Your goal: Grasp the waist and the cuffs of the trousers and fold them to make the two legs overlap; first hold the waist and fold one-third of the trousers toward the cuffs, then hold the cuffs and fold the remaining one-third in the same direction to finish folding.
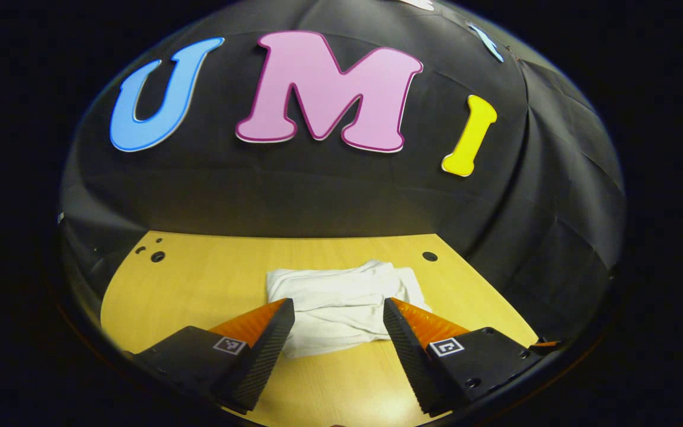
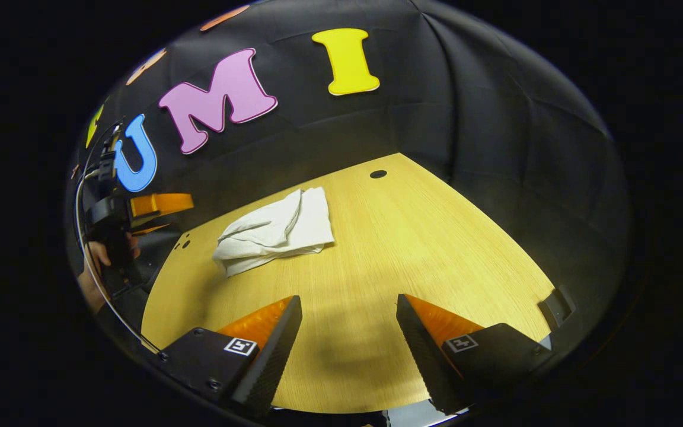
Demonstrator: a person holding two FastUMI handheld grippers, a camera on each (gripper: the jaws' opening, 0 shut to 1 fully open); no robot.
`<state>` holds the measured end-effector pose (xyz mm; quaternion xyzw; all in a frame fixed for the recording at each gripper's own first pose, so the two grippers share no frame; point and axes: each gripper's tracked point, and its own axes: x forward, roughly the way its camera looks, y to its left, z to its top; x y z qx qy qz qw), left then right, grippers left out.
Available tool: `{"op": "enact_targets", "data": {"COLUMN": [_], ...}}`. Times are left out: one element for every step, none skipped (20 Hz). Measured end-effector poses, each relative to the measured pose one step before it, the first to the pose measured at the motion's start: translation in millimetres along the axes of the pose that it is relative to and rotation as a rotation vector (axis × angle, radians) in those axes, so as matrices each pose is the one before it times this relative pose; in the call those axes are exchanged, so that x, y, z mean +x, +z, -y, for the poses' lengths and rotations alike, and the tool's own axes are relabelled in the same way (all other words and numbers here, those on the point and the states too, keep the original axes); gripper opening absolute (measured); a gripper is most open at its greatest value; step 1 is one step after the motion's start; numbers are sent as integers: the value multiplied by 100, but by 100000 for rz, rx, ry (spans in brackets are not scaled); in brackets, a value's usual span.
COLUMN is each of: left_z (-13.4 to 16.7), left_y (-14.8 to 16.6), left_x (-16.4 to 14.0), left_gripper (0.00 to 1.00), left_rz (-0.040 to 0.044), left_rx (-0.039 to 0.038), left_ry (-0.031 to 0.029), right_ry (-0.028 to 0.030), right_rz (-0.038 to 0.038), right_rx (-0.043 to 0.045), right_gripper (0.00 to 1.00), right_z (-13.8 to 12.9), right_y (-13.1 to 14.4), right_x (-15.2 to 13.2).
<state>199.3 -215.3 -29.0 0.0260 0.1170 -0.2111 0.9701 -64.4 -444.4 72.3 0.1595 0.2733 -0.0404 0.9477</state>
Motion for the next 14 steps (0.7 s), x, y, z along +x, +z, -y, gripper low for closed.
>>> {"op": "enact_targets", "data": {"left_z": [-538, -201, -103, -531, -306, 35, -140, -37, -6, -186, -209, 2, 15, 146], "left_y": [-431, -536, -586, -671, -611, -779, -584, -483, -492, -689, -744, -406, -525, -504], "left_x": [-1883, -1860, -1853, -1786, -1701, -1782, -1836, -1815, -1620, -1380, -1612, -1675, -1387, -1013], "left_gripper": [96, 96, 96, 96, 96, 96, 96, 96, 96, 96, 96, 96, 96, 96], "left_rz": [711, 438, 839, 1432, 829, 464, 900, 1104, 846, -100, -112, 228, 416, 746], "left_rx": [-340, -454, 588, 947, 834, 537, 225, -79, 147, -146, -851, -1878, -2694, -2583], "left_ry": [1172, 669, 620, 1775, 1190, 686, 857, 391, 126, 1298, 960, 459, -51, -265], "right_ry": [483, 713, 406, -22, 168, -66, -20, 445, 540, 504, 1415, 1573, 221, 1076], "right_rz": [838, 657, 988, 1010, 931, 1180, 992, 898, 1231, 707, 193, -396, 568, 1236], "right_rx": [-454, -595, -629, -668, -546, -471, -588, -523, -603, -245, 874, 1273, 1297, 1586], "right_gripper": [99, 99, 99, 99, 99, 99, 99, 98, 99, 99, 99, 99, 98, 99], "right_z": [-383, -489, -368, -319, -433, -435, -476, -558, -725, -679, -918, -922, -433, -644], "right_y": [83, 154, 69, 143, -18, 141, 57, 42, 129, 8, -297, -290, -264, -23], "right_x": [-321, -365, -489, -493, -666, -678, -927, -862, -1020, -984, -920, -748, -996, -810]}}
